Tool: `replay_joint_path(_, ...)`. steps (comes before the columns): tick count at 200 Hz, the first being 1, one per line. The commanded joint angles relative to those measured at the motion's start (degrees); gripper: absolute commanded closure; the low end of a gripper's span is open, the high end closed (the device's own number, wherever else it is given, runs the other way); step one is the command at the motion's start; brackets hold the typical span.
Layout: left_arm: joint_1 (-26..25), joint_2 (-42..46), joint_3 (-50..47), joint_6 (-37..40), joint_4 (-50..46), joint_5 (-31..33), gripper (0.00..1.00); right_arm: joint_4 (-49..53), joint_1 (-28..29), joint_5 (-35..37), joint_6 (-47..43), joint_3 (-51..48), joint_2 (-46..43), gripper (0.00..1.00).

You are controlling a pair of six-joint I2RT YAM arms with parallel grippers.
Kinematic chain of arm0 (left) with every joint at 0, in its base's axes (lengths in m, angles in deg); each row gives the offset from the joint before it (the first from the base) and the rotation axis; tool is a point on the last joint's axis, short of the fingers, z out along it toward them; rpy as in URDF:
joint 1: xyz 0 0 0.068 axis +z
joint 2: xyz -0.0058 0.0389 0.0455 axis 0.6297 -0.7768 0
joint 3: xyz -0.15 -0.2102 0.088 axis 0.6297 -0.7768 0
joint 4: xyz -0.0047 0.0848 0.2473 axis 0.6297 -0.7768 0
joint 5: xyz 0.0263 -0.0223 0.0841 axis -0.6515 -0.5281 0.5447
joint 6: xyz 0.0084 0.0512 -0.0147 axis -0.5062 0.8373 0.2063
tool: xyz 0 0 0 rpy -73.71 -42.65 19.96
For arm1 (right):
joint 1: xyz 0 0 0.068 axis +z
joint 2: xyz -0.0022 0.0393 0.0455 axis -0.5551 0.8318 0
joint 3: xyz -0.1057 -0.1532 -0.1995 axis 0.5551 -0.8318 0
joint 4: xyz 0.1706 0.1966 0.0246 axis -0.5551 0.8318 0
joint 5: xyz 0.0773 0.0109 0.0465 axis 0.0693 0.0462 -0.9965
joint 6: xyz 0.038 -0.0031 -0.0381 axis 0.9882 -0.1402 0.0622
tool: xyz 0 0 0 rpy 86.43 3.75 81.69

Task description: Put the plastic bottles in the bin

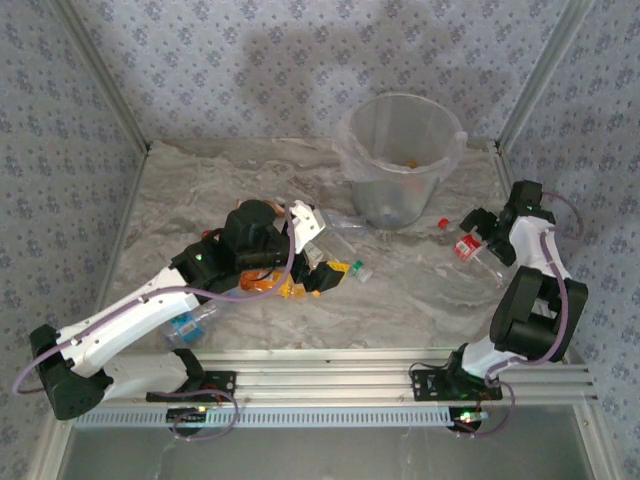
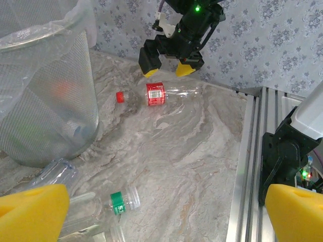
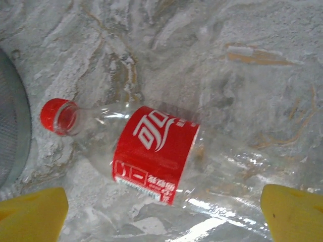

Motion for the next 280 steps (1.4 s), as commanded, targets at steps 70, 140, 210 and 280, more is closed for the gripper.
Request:
replay_joint_path(70, -0.4, 0.7, 2.4, 1.3, -0.7, -0.3, 0.0, -3.8, -0.3, 1.2, -2.2, -3.4, 1.7, 0.0)
replay_joint_path(140, -0.4, 0.6, 2.4, 1.2, -0.7, -0.7, 0.0, 0.0, 5.9, 3.0, -2.6, -5.4, -0.9, 0.0)
replay_joint_path(210, -0.4, 0.7, 2.5, 1.2, -0.7, -0.9, 0.0, 4.4, 11.5, 8.5, -2.0, -4.7, -0.5, 0.01)
replay_joint_path(280, -0.4, 0.5, 2.5, 1.2, -0.7, -1.0, 0.0, 4.5, 16.4, 8.2, -1.0, -6.9, 1.0, 0.07)
